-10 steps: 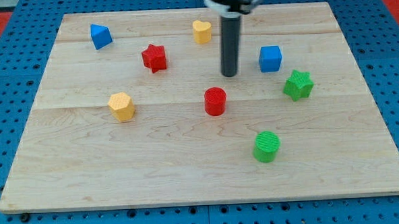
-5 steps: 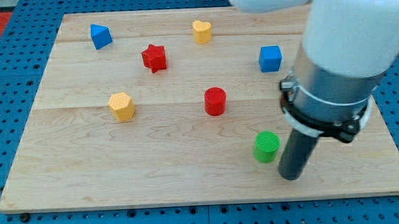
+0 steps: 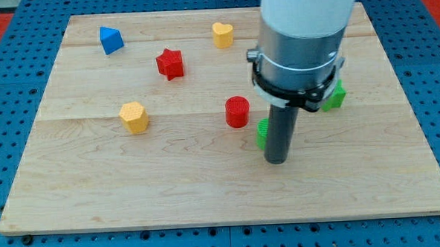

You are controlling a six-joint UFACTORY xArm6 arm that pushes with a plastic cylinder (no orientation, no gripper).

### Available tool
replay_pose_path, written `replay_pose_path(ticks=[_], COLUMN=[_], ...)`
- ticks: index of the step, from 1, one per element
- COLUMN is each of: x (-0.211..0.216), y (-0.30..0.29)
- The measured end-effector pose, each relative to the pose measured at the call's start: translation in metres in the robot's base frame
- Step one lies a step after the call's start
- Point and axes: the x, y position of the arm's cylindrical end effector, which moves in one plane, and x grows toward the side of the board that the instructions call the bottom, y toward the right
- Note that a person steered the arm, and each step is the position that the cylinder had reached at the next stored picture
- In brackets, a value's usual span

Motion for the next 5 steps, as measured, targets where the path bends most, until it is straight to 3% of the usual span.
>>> replay_pose_path(ticks=[1, 2, 5], x=[-0.002, -0.033, -0.044], y=[-0.013, -0.011, 0.055])
